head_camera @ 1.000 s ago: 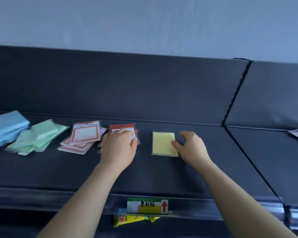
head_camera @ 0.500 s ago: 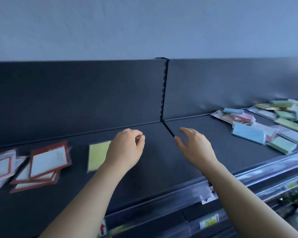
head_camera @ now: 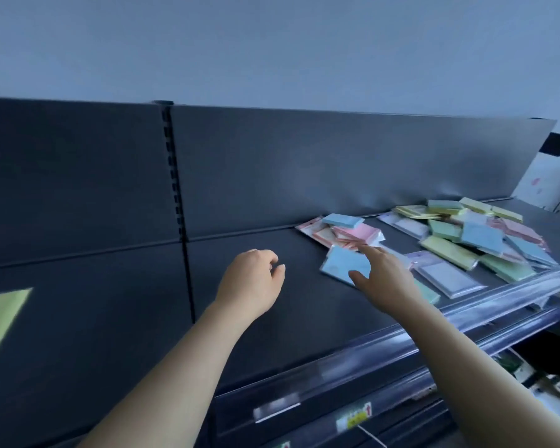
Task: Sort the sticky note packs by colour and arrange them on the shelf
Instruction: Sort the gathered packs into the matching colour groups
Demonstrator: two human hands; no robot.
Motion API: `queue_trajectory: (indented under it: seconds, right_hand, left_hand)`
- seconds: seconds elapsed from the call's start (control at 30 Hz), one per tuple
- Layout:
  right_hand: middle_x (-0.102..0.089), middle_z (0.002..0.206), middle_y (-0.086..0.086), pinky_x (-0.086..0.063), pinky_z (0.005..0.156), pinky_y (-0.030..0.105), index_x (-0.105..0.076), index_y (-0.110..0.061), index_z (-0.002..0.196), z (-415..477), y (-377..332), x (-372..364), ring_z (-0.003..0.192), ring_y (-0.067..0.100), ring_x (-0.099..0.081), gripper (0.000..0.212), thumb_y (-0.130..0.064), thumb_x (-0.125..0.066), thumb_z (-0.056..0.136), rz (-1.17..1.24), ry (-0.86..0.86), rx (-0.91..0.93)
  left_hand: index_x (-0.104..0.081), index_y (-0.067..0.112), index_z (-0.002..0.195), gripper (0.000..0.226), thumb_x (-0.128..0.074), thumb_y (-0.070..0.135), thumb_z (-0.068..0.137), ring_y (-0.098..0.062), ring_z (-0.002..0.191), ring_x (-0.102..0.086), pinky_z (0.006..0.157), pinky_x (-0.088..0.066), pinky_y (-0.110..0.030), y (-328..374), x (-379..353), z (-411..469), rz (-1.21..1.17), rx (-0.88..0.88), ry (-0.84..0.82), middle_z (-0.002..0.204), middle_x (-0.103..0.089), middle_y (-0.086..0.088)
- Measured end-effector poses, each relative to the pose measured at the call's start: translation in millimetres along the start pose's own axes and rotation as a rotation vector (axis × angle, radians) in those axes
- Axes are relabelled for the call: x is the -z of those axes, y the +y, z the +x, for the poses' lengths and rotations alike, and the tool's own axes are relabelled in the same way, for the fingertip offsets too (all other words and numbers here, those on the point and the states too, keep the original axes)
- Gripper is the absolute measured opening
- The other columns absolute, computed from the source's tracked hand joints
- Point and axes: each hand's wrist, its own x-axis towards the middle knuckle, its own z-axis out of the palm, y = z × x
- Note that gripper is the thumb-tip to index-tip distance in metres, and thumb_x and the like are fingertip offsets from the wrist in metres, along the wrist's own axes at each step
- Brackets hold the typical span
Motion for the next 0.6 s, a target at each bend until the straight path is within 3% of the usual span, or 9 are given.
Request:
queue_trajectory:
  seconds: [0.13,0.23,0.33,0.4,0.47,0.53,0.6]
  right_hand:
    - [-0.046,0.143,0.010,-0.035,0.105,0.036,-0.033,-0.013,0.145,21.5,44.6,1.6,0.131,0.029,-0.041,0.072,-0.039,-0.062,0.085,-0.073,-0.166,-0.030]
    - [-0.049,0.135,0.013,-0.038,0.100,0.036,-0.041,-0.013,0.140,34.0,58.7,-0.3,0.124,0.031,-0.045,0.069,-0.035,-0.068,0.081,0.007,-0.187,-0.031]
    - [-0.053,0.126,0.009,-0.044,0.084,0.026,-0.054,-0.015,0.131,41.8,65.5,-0.3,0.109,0.024,-0.053,0.056,-0.022,-0.071,0.078,0.171,-0.170,0.016]
    - [-0.056,0.122,0.003,-0.043,0.065,0.014,-0.059,-0.017,0.125,45.0,65.7,-1.9,0.095,0.015,-0.054,0.047,-0.015,-0.070,0.079,0.284,-0.165,0.066]
    - [-0.058,0.117,-0.002,-0.037,0.066,0.013,-0.062,-0.020,0.118,49.7,61.7,-5.0,0.093,0.009,-0.050,0.040,-0.012,-0.069,0.080,0.325,-0.141,0.129]
    - [-0.061,0.112,-0.005,-0.031,0.072,0.013,-0.066,-0.022,0.112,58.0,56.1,-7.5,0.096,0.008,-0.052,0.034,-0.012,-0.069,0.079,0.331,-0.108,0.182]
    - [-0.064,0.105,-0.008,-0.034,0.076,0.013,-0.069,-0.023,0.107,70.8,51.2,-8.3,0.097,0.009,-0.057,0.026,-0.016,-0.069,0.081,0.392,-0.038,0.181]
  left_hand:
    - [-0.061,0.016,0.122,0.033,-0.051,0.035,0.096,-0.018,0.101,-0.058,0.079,-0.046,-0.028,32.8,-36.0,18.8,0.017,0.035,-0.056,0.114,-0.063,0.001]
    - [-0.054,0.014,0.128,0.040,-0.051,0.037,0.096,-0.020,0.102,-0.057,0.082,-0.046,-0.030,47.3,-53.0,29.9,0.044,0.074,-0.116,0.120,-0.058,-0.001]
    - [-0.048,0.013,0.125,0.042,-0.056,0.040,0.094,-0.021,0.108,-0.055,0.091,-0.046,-0.035,56.3,-64.6,41.0,-0.049,0.117,-0.227,0.123,-0.056,-0.002]
    - [-0.041,0.023,0.109,0.034,-0.063,0.039,0.089,-0.020,0.107,-0.056,0.092,-0.047,-0.035,58.5,-70.1,47.6,-0.156,0.151,-0.270,0.119,-0.058,0.000]
    - [-0.039,0.017,0.097,0.039,-0.070,0.036,0.084,-0.020,0.099,-0.059,0.085,-0.049,-0.036,57.6,-71.9,54.1,-0.184,0.184,-0.279,0.108,-0.061,0.000]
    - [-0.051,0.016,0.094,0.031,-0.073,0.033,0.081,-0.017,0.086,-0.060,0.073,-0.050,-0.033,53.3,-70.2,59.9,-0.229,0.200,-0.273,0.097,-0.063,0.001]
    - [-0.051,0.021,0.085,0.021,-0.071,0.027,0.084,-0.011,0.072,-0.055,0.059,-0.041,-0.025,47.9,-63.2,65.3,-0.321,0.189,-0.247,0.082,-0.060,0.006]
